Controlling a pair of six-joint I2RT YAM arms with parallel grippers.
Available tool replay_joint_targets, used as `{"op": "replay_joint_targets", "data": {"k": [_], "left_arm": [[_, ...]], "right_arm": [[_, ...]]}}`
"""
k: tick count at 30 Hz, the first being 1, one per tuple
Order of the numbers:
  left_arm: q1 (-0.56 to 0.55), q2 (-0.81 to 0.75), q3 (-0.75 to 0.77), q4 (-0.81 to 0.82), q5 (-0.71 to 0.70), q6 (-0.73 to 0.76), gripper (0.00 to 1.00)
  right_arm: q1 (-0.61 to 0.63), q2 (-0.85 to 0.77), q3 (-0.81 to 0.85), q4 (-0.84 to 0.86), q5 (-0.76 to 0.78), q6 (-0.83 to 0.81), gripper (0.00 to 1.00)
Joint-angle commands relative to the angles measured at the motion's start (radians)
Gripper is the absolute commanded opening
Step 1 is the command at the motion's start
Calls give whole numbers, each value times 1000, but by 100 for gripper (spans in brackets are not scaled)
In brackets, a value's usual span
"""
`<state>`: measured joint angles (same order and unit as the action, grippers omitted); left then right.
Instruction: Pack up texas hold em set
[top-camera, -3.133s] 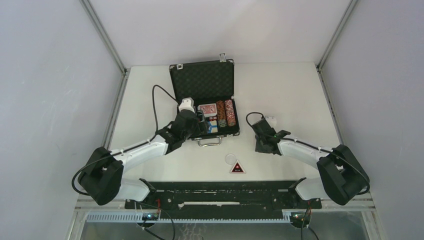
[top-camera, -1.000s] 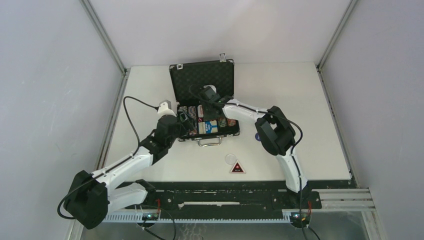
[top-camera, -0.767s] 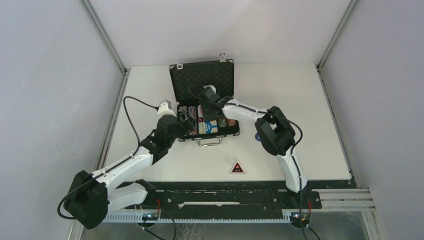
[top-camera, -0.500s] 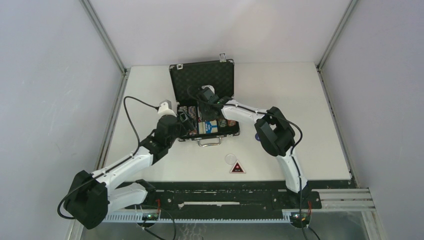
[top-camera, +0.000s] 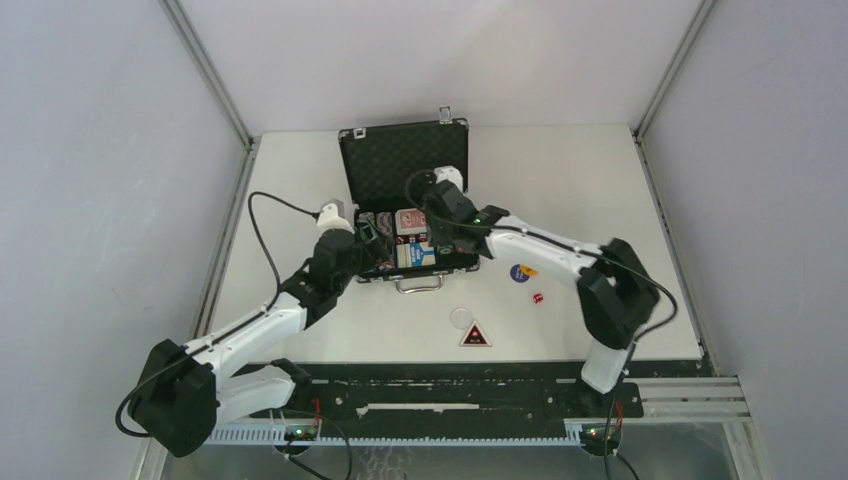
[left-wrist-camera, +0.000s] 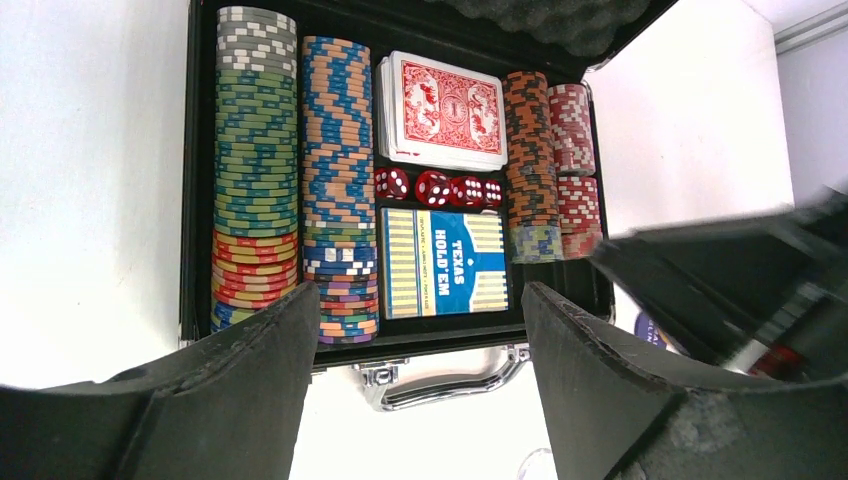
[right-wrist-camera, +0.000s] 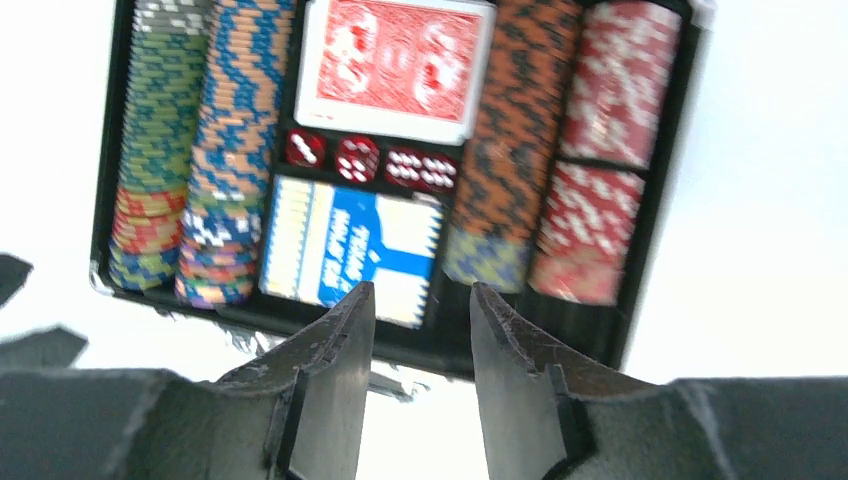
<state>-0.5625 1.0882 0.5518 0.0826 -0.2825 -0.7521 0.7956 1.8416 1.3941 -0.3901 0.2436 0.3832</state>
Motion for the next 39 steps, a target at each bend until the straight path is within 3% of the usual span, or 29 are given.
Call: {"op": "replay_joint_targets", "data": {"k": [1,9,11,19,23,32,39], "left_arm": [[0,12,13,32,16,15,78],[0,36,14,51,73,4,78],[0,45,17,53,83,1,78],[0,71,19,69,108,-8,78],[-1,80,21,69,109,-7,78],[0,102,23,79,120,-24,78],[0,105,26,78,120,-23,78]], "right_arm": [[9,-199,-192,2,172,32,48],[-65,-509,-624,8,234,283,46],[-92,-580,-700,5,244,338,52],[-183,-752,-826,-52,282,430,55],[-256,-770,-877,-8,183,422,56],[-312,-714,-903,31,118,404,54],[-310,-659,-908,50,102,399,46]]}}
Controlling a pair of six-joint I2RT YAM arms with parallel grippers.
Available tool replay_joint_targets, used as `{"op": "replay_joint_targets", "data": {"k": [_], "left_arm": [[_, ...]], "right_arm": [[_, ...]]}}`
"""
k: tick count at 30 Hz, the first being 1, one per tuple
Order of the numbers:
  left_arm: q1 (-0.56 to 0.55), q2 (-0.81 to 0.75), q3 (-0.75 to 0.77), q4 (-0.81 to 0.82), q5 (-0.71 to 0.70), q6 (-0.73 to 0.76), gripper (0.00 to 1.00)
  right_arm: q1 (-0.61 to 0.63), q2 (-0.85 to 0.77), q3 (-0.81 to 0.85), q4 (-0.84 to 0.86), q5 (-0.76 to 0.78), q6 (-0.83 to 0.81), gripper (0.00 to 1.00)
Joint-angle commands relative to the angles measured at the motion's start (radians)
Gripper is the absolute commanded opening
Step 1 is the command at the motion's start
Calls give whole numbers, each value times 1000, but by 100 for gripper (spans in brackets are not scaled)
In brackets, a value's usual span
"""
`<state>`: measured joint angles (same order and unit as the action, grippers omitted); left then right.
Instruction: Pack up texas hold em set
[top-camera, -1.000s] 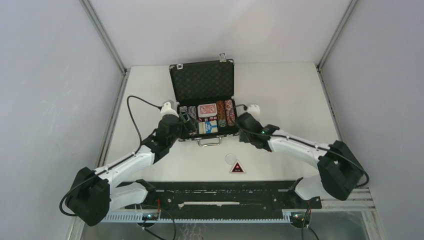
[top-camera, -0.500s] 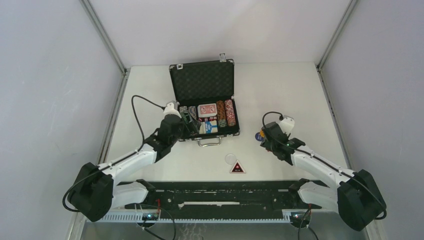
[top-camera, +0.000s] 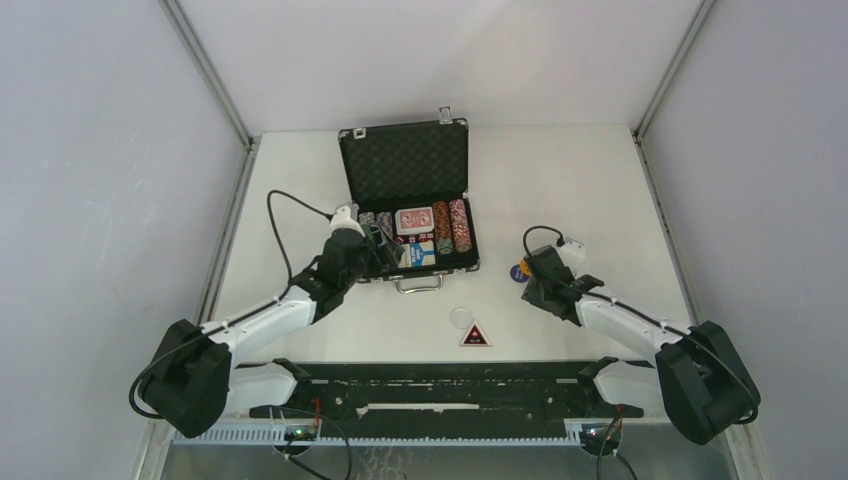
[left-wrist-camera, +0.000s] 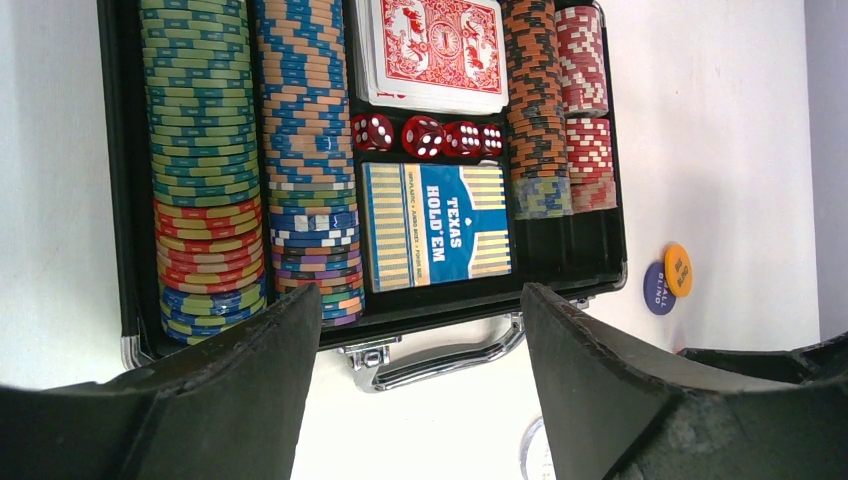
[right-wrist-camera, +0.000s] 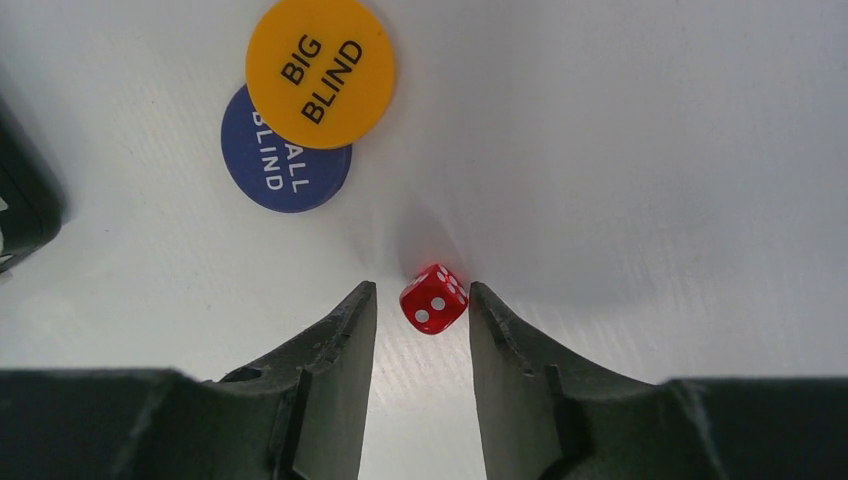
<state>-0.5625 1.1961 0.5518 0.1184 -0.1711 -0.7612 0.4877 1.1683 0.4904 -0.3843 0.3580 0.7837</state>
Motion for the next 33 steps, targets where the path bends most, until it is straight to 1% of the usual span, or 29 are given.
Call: {"op": "replay_joint_targets", "data": {"k": [1,6,19,26,30,33], "left_arm": [[0,-2,25,41,9,-13,78],[-1,-5,25,40,12,-13,78],[0,-10,26,35,10,-13,78],[0,-2,30,35,14,-12,78],[0,-7,28,33,10,-10,78],[-1,-8,28,33,12,-13,78]], "right_arm": [[0,14,-4,45,-14,-2,46],[2,16,-4,45,-8,-3,45],[2,22,-4,56,-22,-11,27],[31,-5,5,65,-20,-14,25],[55,-38,39,52,-12,-31,25],[74,-33,72,57,-14,-47,23]]}}
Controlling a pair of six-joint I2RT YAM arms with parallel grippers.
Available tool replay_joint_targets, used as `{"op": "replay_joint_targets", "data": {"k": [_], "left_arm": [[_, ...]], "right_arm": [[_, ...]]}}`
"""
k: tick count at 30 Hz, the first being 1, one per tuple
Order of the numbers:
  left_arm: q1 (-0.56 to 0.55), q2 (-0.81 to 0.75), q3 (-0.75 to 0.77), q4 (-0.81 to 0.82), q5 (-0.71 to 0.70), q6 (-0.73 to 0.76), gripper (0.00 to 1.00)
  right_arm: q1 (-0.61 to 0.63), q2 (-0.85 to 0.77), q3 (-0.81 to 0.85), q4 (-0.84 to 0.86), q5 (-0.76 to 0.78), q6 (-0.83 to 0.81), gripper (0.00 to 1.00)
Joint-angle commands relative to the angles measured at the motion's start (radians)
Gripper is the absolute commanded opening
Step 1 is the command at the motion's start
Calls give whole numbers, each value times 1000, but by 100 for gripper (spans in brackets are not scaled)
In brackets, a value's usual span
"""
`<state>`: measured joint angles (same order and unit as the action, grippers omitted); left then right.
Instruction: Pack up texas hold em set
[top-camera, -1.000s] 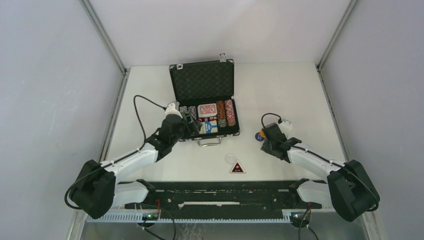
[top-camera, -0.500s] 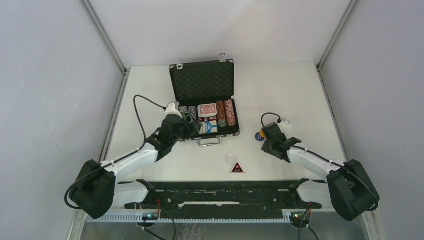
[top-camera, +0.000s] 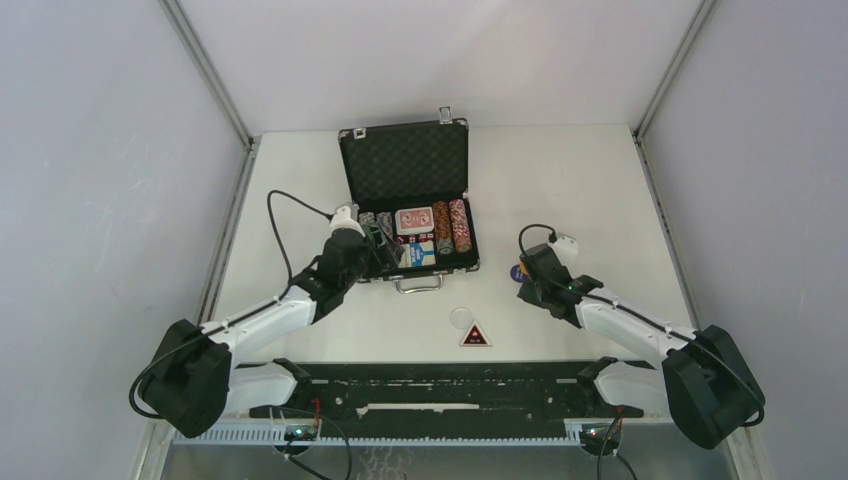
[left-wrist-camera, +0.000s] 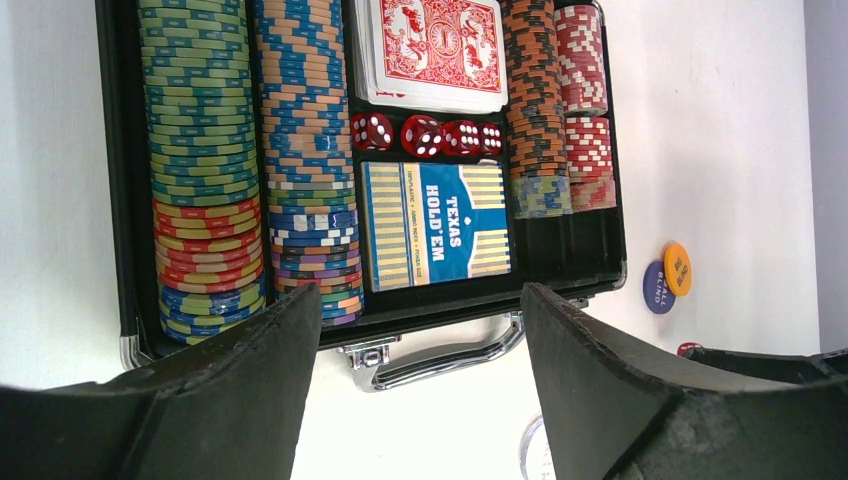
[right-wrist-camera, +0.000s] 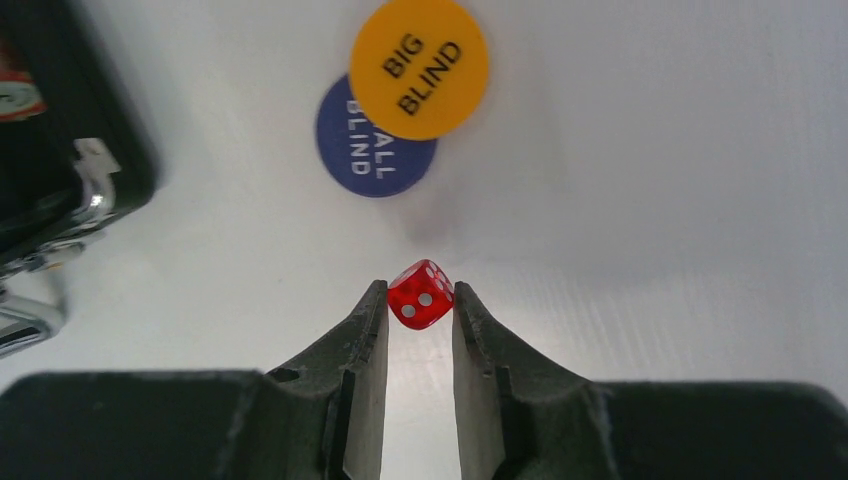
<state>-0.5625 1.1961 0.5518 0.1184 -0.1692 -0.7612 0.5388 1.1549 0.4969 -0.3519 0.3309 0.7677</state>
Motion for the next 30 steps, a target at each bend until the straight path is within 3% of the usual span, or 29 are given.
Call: {"op": "replay_joint_targets", "data": {"k": [1,6,14,24,30], "left_arm": [[0,-10,28,32,9,-12,78],[1,-24,24,23,-10,-16,78],[0,-52,9,26,-32,-20,79],[12,-193,-42,-58,-234,-83,77],[28,-197,-42,-69,-236,-92,77]], "right_arm": [[33,-14,76,33,13,-35,22],[104,62,180,59,28,-56,21],[224,327,499,64,29,-144,21],[260,672,914,50,-97,-239,21],[277,845,1113,1,-136,-271,21]]}}
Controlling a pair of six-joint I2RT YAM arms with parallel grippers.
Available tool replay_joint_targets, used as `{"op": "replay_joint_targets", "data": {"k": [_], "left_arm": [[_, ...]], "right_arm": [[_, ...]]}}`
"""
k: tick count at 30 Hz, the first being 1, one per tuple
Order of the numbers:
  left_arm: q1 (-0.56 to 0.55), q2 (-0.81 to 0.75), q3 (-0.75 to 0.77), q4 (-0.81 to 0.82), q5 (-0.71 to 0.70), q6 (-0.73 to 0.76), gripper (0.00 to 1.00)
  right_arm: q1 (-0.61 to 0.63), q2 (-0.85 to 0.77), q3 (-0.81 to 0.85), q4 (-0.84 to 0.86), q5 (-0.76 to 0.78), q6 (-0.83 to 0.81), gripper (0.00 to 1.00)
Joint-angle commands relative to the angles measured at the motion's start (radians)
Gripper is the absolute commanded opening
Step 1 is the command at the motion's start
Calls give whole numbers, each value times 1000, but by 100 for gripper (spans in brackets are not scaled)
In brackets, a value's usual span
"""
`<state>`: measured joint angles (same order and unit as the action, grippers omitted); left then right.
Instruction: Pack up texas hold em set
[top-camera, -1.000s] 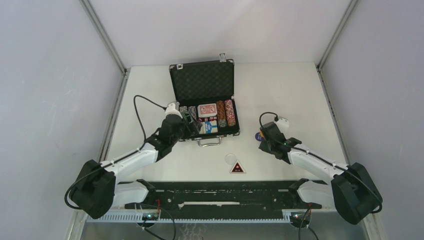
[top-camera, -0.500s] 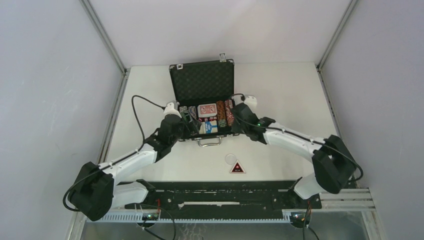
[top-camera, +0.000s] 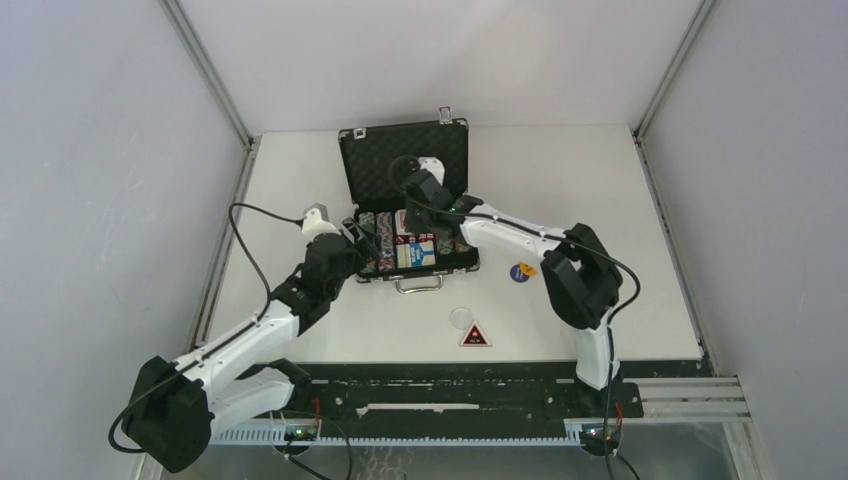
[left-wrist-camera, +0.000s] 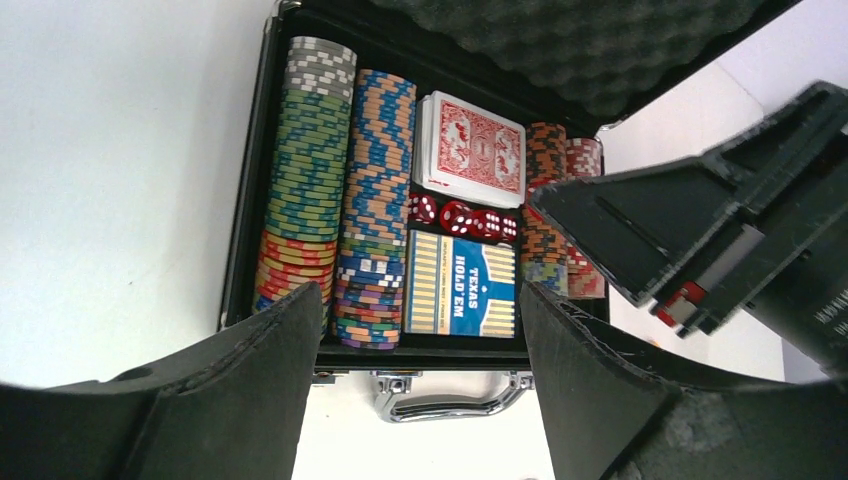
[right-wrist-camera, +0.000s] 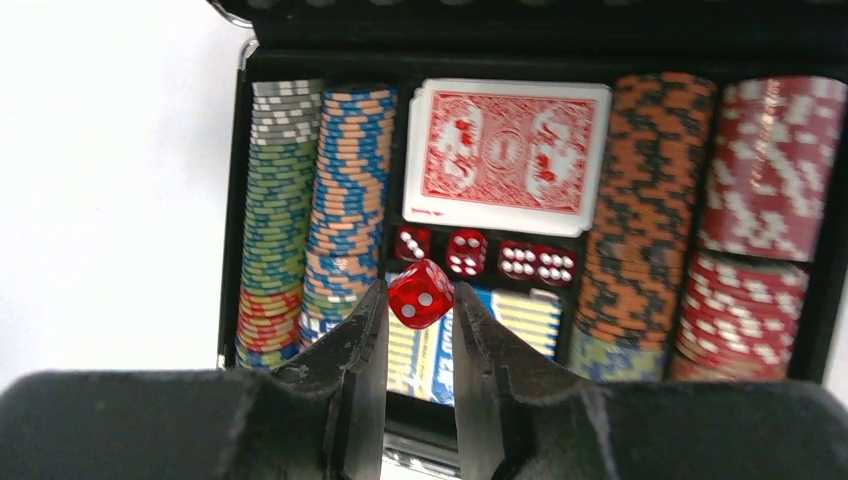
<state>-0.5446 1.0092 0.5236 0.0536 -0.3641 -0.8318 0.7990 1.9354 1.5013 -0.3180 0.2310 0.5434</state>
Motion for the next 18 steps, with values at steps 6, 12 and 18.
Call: {"op": "replay_joint_targets", "data": {"k": [6,12,18], "left_arm": [[13,2,-11,-1,-37,-15,77],[15,7,-9,1,-28,-13,77],[17,7,-9,2,-23,-7,77]], "right_arm": [[17,158,197,-54,-60,-50,21],[14,200,200,-46,-94,-51,21],[14,235,204,-42,-119,-48,22]]}}
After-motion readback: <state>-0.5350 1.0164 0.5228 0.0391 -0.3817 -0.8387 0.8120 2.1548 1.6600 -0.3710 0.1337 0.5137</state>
